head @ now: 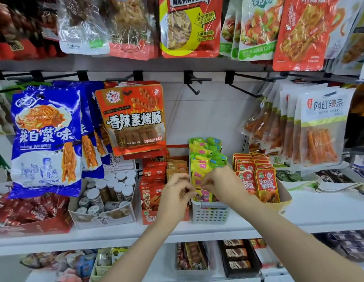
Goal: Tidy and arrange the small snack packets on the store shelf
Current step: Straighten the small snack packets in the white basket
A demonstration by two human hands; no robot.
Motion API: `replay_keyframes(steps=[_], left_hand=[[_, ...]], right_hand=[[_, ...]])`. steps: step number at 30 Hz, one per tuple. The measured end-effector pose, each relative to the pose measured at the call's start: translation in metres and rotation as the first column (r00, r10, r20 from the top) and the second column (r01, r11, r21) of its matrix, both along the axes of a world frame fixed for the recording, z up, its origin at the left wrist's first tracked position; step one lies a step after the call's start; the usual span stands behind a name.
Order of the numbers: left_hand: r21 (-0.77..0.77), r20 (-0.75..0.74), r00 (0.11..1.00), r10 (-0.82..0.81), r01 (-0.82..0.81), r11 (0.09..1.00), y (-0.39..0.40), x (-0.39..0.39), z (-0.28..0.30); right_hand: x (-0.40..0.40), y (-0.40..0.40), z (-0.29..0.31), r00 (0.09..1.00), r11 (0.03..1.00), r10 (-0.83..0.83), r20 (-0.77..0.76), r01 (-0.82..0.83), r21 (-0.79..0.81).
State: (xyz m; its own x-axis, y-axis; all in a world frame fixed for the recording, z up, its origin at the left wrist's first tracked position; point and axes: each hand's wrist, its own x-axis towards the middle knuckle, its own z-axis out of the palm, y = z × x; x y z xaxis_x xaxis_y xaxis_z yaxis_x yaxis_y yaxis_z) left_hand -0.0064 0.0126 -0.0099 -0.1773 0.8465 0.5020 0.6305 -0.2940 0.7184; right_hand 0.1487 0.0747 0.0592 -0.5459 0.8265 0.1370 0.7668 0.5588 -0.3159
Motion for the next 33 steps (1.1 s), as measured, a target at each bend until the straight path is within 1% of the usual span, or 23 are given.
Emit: replay_keyframes(steps=[1,2,4,5,6,9,11,13,15,17,19,22,25,27,28,29,31,33], left_hand=[[0.008,-0.019,1.000,-0.009,0.009,1.000,0.000,-0.001,-0.001],[0.010,-0.031,0.999,-0.025,0.025,1.000,0.001,-0.002,-0.002],[-0.004,-0.039,0.997,-0.062,0.062,0.998,0.002,-0.003,-0.002],[-0.013,-0.034,0.997,-0.076,0.076,0.997,0.003,-0.004,-0.001],[-0.025,-0.027,0.996,-0.086,0.085,0.996,0.004,-0.004,0.000],[-0.087,-0.018,0.995,-0.101,0.099,0.991,0.004,-0.001,0.001],[-0.091,-0.029,0.995,-0.093,0.090,0.992,0.004,0.000,0.000],[-0.091,-0.016,0.996,-0.086,0.084,0.992,0.003,0.001,0.000],[-0.100,-0.002,0.997,-0.082,0.081,0.992,0.003,0.000,0.002],[-0.126,0.007,0.996,-0.083,0.084,0.988,0.002,-0.001,0.003],[-0.142,0.005,0.996,-0.091,0.091,0.986,0.002,-0.002,0.004],[-0.178,0.002,0.995,-0.098,0.097,0.979,0.001,-0.002,0.006],[-0.216,0.017,0.995,-0.098,0.099,0.971,0.002,0.001,0.009],[-0.264,0.054,0.993,-0.109,0.119,0.957,0.002,0.001,0.012],[-0.287,0.097,0.989,-0.114,0.138,0.948,0.001,0.000,0.015],[-0.303,0.183,0.976,-0.114,0.166,0.938,-0.001,0.000,0.018],[-0.299,0.383,0.920,-0.078,0.204,0.932,-0.005,0.000,0.030],[-0.267,0.470,0.879,-0.079,0.227,0.937,-0.009,0.002,0.047]], right_hand=[[-0.002,0.001,-0.002,1.000,1.000,0.009,0.017,-0.008,-0.018],[-0.001,0.003,0.000,1.000,0.999,0.012,0.000,-0.012,-0.053],[0.009,0.011,0.011,0.995,0.994,-0.019,-0.100,0.008,-0.112],[0.016,0.015,0.017,0.988,0.994,-0.045,-0.147,0.029,-0.107],[0.022,0.019,0.022,0.985,0.995,-0.058,-0.160,0.045,-0.084],[0.025,0.023,0.020,0.996,0.998,-0.030,-0.081,0.025,-0.061],[0.017,0.022,0.012,0.999,0.997,-0.015,-0.052,0.011,-0.074],[0.011,0.024,0.006,1.000,0.999,-0.011,-0.020,0.010,-0.051],[0.005,0.025,0.002,1.000,1.000,-0.015,-0.006,0.015,-0.003],[0.000,0.024,0.001,1.000,0.999,-0.008,-0.030,0.009,0.037],[0.000,0.025,0.005,0.992,0.998,-0.012,-0.122,0.019,0.061],[0.015,0.031,0.030,0.950,0.993,-0.080,-0.303,0.102,0.058],[0.030,0.032,0.060,0.824,0.974,-0.169,-0.540,0.225,0.038],[0.036,0.028,0.078,0.784,0.962,-0.150,-0.603,0.257,0.094],[0.039,0.026,0.086,0.771,0.960,-0.132,-0.624,0.255,0.113],[0.042,0.024,0.094,0.751,0.963,-0.119,-0.650,0.247,0.109],[0.049,0.022,0.109,0.695,0.974,-0.125,-0.708,0.220,0.044],[0.053,0.019,0.120,0.659,0.981,-0.158,-0.735,0.191,-0.040]])
